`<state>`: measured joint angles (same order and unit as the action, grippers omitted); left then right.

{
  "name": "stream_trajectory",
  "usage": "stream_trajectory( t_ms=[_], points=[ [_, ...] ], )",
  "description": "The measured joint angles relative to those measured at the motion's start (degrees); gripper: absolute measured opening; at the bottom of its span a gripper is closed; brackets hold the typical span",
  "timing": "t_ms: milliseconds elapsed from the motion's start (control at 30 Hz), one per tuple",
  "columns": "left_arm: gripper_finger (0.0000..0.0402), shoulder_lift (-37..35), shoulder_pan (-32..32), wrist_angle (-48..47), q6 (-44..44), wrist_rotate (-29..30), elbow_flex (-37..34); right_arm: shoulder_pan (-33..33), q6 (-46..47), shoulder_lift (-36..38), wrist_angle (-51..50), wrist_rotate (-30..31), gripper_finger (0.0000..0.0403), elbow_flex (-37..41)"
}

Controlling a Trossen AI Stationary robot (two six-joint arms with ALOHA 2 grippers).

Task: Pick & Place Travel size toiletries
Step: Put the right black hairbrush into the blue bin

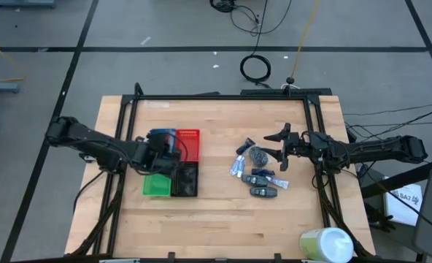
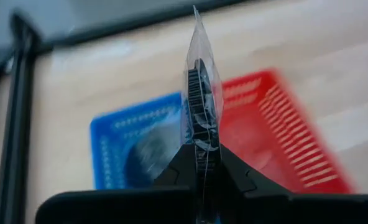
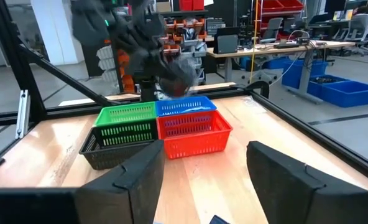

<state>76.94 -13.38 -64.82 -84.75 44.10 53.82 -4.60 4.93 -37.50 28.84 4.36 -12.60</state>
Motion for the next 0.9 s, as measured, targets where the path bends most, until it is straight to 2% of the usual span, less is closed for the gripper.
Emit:
stream_trajectory(
  t_ms=[267, 467, 700, 900],
  points=[
    [0.0018, 0.3, 2.7, -1.3, -7.2, -7.4, -6.1, 0.0, 0.2, 0.0, 0.0, 0.0, 0.0215, 0.0],
    [0.0075, 0.7, 5.3, -1.5, -6.9, -12.5, -7.4, 0.0, 0.0, 0.0, 0.0, 0.0, 0.0214, 0.0],
    [0.0136, 0.7, 6.7, -1.5, -6.4, -12.5, -7.4, 0.0, 0.0, 0.0, -0.4, 0.0, 0.0213, 0.0],
    [0.0213, 0.7, 8.0, -1.4, -6.5, -10.3, -7.4, 0.0, 0.0, 0.0, -0.5, 0.0, 0.0214, 0.0]
  ],
)
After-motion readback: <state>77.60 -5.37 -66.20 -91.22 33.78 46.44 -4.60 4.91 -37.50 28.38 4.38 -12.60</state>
